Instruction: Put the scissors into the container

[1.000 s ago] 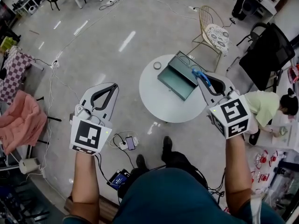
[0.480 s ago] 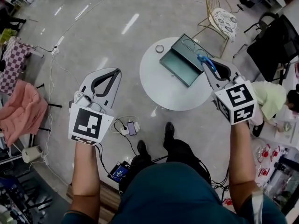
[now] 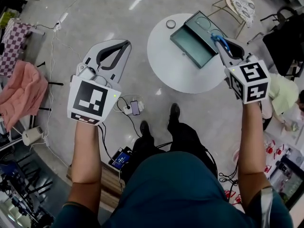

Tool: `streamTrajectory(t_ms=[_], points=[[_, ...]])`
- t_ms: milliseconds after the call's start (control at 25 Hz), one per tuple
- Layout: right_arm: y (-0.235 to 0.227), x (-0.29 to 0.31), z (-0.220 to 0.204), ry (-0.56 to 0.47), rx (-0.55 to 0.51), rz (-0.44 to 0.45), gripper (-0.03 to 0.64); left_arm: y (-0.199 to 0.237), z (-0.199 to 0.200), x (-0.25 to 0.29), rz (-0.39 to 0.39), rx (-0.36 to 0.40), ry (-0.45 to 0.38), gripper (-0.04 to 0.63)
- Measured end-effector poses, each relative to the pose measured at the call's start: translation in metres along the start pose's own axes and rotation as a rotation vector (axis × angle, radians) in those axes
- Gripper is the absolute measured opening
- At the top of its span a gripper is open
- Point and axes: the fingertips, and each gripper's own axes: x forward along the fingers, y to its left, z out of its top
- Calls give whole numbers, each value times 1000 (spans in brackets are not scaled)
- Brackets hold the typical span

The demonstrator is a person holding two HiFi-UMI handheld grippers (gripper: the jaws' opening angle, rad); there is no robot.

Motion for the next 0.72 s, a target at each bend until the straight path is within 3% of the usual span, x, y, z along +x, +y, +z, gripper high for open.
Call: streamTrajectory(t_ms=[720], points=[[3,105,-79,115,19,38,54,-4,-62,54,-24,-46,39,17]])
